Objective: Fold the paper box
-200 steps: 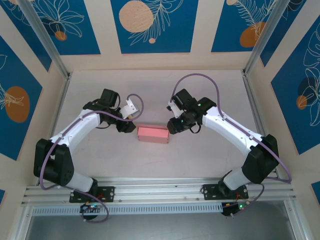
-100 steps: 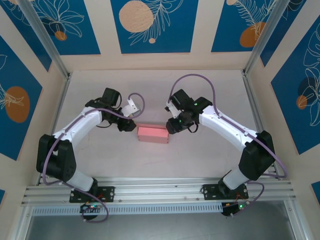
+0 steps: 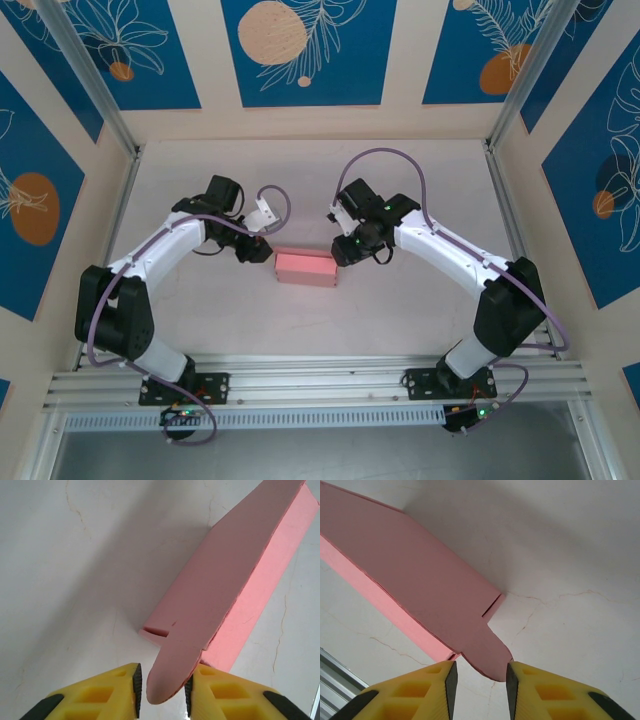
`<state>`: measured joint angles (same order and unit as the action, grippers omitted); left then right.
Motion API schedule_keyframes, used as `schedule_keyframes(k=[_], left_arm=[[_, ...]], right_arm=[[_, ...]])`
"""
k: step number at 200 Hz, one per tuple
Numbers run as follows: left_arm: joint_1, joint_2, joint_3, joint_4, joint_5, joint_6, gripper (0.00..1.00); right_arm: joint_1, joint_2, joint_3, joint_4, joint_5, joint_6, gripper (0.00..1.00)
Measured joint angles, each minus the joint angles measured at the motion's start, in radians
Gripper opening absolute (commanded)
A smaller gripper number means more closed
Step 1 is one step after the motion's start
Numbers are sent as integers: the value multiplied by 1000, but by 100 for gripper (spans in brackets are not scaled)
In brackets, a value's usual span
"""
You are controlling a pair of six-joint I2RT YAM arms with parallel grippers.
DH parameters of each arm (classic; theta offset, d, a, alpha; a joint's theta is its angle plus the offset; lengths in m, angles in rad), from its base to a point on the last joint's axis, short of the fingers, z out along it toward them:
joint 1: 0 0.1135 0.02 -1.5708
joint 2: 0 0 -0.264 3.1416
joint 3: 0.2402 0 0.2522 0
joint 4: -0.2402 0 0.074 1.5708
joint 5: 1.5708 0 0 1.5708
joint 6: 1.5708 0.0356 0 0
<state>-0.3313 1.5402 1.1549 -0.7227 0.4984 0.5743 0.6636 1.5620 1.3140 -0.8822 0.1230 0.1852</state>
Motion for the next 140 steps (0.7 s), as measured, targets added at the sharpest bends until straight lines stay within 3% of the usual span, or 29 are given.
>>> schedule_keyframes(k=[85,114,140], left_arm=[[0,0,2,0,7,-30,13],[0,-1,4,8,10,-74,4],[-2,-3,4,26,19,-141,3]], right_arm=[[-1,0,-1,7,-1,8,21],[-1,0,-1,8,-1,23,18],[-1,0,-1,14,-8,51,15]])
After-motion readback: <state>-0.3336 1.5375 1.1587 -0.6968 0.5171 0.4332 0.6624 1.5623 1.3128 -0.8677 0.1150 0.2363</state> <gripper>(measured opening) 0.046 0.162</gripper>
